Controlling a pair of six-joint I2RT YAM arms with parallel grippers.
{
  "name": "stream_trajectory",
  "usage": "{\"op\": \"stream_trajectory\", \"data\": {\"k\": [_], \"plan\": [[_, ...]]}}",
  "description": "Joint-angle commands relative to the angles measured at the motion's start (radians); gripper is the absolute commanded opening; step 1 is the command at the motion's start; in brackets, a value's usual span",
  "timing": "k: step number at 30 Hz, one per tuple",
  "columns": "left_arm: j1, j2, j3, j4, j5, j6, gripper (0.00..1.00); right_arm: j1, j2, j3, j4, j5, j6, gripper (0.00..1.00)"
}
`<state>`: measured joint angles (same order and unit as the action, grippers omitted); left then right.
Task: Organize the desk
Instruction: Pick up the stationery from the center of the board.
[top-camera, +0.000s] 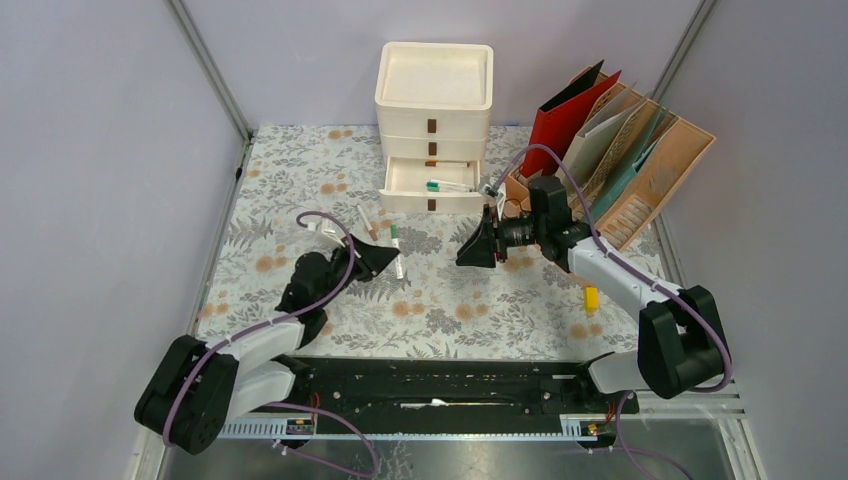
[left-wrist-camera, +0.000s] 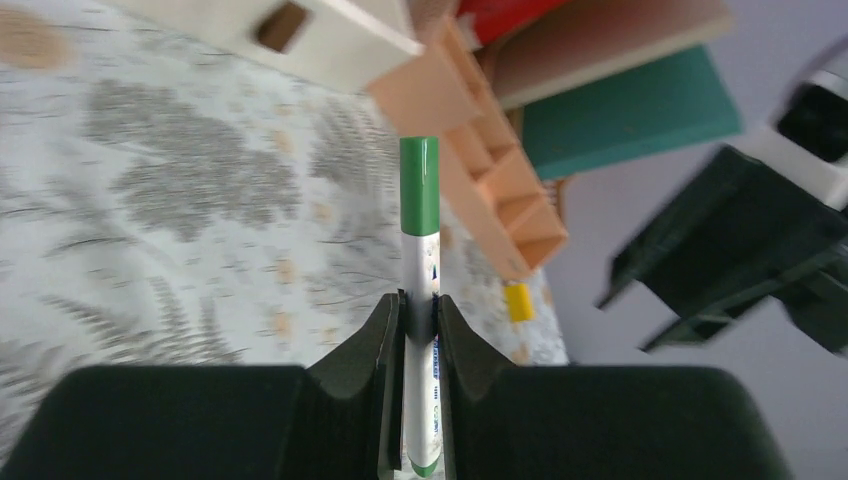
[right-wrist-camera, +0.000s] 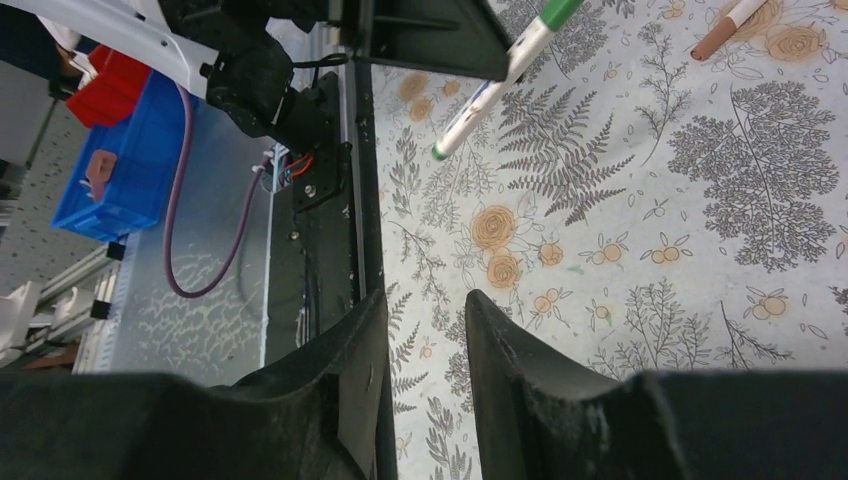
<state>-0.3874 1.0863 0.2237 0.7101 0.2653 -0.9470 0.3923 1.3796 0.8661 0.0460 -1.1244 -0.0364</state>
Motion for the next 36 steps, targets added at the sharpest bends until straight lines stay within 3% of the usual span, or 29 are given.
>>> {"op": "stream_trajectory", "data": {"k": [1,11,28,32,36], "plan": [[-0.096,0.014,0.001,0.288,-0.022,-0.078,0.0,-0.002,0.022,-0.026,0.208,-0.046,0.174,0.42],[-0.288,0.151,0.058,0.484,-0.2,-0.111,0.0,0.022,0.09,-0.077,0.423,-0.04,0.385,0.44],[-0.402,0.355,0.157,0.621,-0.253,-0.111,0.0,0.072,0.149,-0.066,0.442,-0.028,0.433,0.44],[-0.407,0.38,0.163,0.644,-0.246,-0.111,0.0,0.076,0.157,-0.061,0.443,-0.023,0.442,0.34],[-0.407,0.376,0.156,0.64,-0.25,-0.111,0.0,0.076,0.162,-0.06,0.443,-0.011,0.447,0.07]]}}
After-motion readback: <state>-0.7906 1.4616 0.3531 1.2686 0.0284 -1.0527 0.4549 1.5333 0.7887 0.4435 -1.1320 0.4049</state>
